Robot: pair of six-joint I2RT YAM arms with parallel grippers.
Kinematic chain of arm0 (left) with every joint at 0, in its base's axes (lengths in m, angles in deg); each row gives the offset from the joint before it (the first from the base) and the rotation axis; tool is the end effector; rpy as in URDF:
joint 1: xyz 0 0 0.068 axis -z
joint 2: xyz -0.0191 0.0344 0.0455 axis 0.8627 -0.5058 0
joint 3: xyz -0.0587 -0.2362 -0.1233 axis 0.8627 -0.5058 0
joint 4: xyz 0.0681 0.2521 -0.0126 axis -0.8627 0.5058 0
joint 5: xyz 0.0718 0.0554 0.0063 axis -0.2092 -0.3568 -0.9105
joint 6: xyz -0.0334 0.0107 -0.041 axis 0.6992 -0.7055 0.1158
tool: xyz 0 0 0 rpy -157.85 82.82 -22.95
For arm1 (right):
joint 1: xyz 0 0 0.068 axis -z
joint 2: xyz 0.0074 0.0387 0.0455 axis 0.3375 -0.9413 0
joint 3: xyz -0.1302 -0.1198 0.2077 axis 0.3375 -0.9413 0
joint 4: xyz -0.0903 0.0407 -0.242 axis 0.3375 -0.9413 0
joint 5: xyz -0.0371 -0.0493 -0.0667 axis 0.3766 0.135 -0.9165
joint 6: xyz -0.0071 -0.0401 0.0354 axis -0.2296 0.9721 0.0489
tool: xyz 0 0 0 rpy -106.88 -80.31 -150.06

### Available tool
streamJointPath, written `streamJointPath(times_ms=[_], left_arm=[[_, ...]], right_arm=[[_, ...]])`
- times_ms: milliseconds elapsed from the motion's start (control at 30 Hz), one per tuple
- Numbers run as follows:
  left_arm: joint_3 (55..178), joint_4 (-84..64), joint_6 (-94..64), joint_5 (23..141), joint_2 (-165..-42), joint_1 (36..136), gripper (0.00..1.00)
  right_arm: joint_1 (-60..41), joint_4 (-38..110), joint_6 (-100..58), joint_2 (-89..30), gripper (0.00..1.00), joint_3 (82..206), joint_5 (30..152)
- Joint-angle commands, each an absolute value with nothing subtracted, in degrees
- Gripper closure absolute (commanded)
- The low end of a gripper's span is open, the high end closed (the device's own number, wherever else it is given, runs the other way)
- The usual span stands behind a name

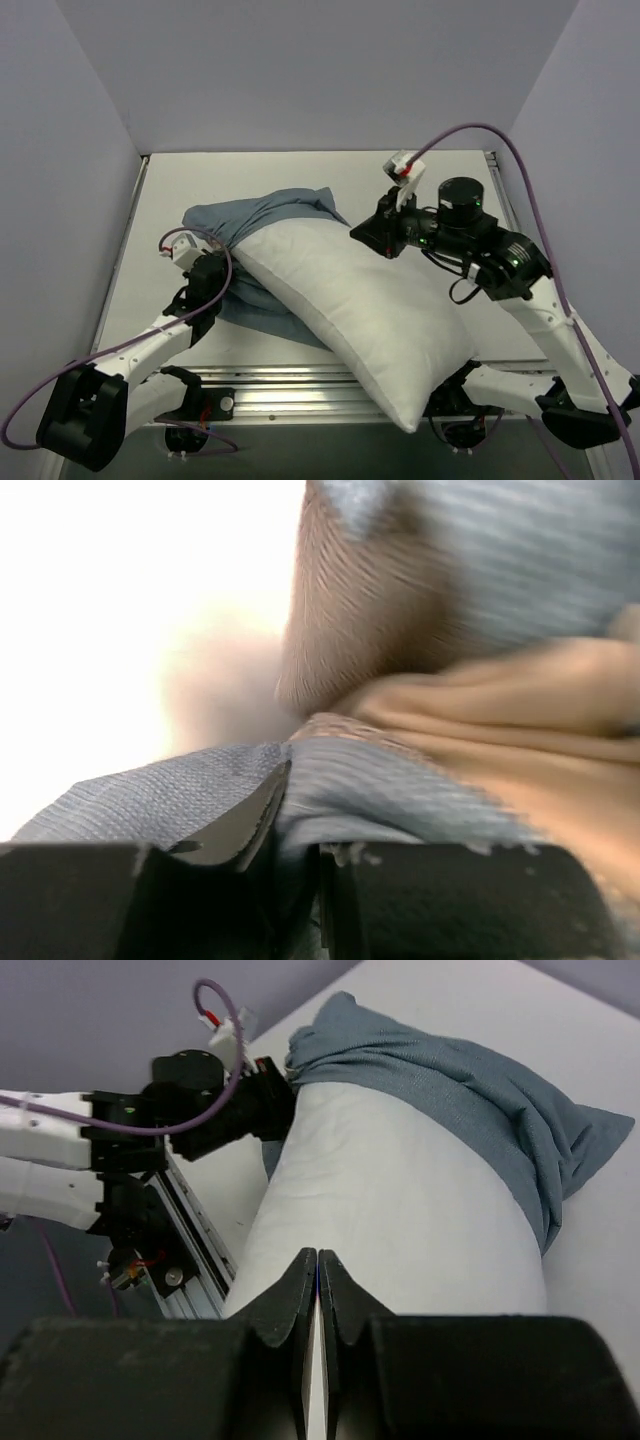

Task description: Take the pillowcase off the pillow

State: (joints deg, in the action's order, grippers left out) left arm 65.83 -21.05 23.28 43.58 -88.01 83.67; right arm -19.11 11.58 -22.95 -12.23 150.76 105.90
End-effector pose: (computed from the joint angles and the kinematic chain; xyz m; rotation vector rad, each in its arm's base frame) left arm 0.2006 -0.0701 0.1906 -0.7489 1.8179 -0.3138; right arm 0.1661 0.1516 0.4734 -0.7544 1.5957 0.9502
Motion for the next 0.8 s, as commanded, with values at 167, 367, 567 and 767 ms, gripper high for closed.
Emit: streamJointPath(times_ms=[167,367,567,767], left_arm=[[69.78,-20.29,18.37,50.25,-91.75,77.72,0.69],[71.36,-15.73,16.61,59.75,-89.04,79.3,0.66],[71.54,-10.98,16.52,59.76,-82.8,85.18,0.66],[71.01,-7.9,17.75,59.06,-78.31,88.26,0.66]], right_arm=[[-18.33,11.72,-19.25,-5.77,1.0,140.46,121.83],[-20.52,17.86,-23.55,-10.42,0.86,133.68,110.43],[-34.93,22.44,-24.52,-20.17,0.29,139.29,83.54],[-45.13,20.69,-23.03,-32.12,0.0,151.42,63.16]])
